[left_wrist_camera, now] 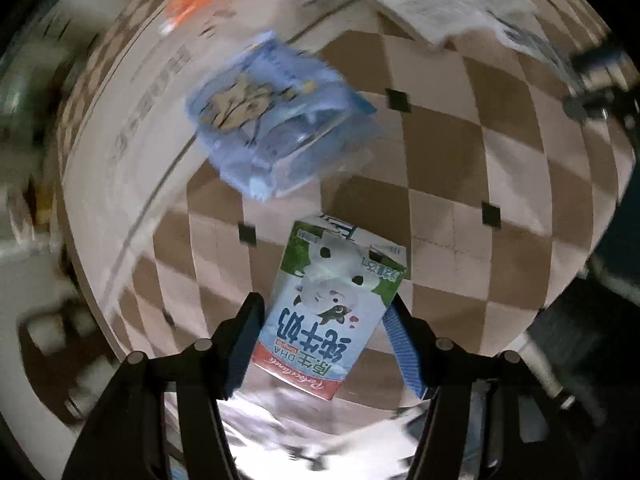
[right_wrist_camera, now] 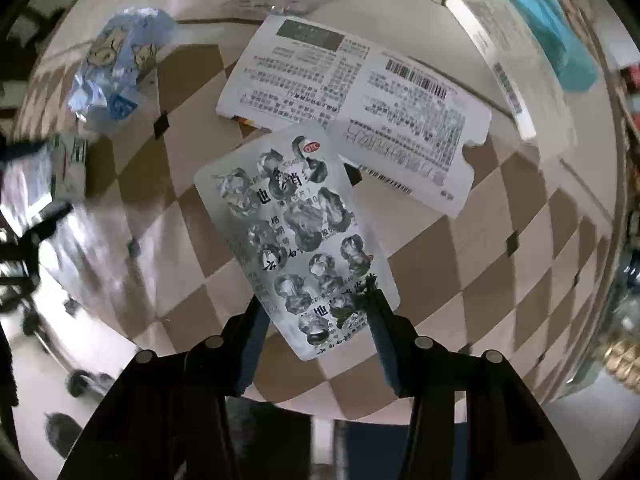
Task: Collect trash
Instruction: 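Grasp the milk carton with left tool while right tool grasps the pill blister pack, then carry carton and blister pack over the bin and open both tools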
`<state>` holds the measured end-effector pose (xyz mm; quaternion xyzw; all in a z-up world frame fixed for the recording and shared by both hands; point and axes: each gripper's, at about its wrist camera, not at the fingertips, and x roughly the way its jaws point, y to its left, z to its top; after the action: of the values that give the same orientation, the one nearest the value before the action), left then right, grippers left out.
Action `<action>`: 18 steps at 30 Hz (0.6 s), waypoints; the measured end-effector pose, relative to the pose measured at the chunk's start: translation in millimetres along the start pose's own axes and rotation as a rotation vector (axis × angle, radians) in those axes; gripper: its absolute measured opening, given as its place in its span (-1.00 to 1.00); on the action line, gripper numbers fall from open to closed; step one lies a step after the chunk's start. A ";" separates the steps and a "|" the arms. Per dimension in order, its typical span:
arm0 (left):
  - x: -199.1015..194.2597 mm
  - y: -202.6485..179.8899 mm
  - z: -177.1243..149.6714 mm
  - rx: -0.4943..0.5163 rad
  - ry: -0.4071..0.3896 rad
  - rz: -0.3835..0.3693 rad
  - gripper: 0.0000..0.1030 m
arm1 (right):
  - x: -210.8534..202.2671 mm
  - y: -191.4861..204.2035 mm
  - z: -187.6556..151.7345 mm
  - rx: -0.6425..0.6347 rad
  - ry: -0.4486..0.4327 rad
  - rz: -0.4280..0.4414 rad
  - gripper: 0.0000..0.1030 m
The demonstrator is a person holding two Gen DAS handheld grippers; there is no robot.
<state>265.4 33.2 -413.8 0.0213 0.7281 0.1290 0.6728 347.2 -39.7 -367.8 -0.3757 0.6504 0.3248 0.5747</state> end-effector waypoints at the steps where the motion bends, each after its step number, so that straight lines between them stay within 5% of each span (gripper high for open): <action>1: 0.3 1.8 -1.2 -0.047 0.006 -0.011 0.13 | -0.7 -1.6 -0.2 0.013 -0.010 0.013 0.00; 3: 0.8 6.8 -3.4 -0.148 0.013 -0.040 0.13 | -0.6 -3.6 0.7 0.015 0.000 0.027 0.08; 5: 1.7 9.7 -4.8 -0.222 0.021 -0.060 0.12 | -0.8 -3.7 3.2 -0.004 0.002 0.021 0.58; 6: 1.4 10.4 -5.0 -0.249 0.018 -0.067 0.12 | -0.1 -5.1 7.2 -0.017 -0.005 0.011 0.63; 18: 4.7 21.6 -4.5 -0.337 0.018 -0.042 0.11 | 15.0 2.3 44.2 -0.101 0.001 -0.056 0.64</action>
<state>257.5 54.3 -413.5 -0.1085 0.7025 0.2355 0.6628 366.6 -2.4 -388.4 -0.4224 0.6228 0.3406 0.5636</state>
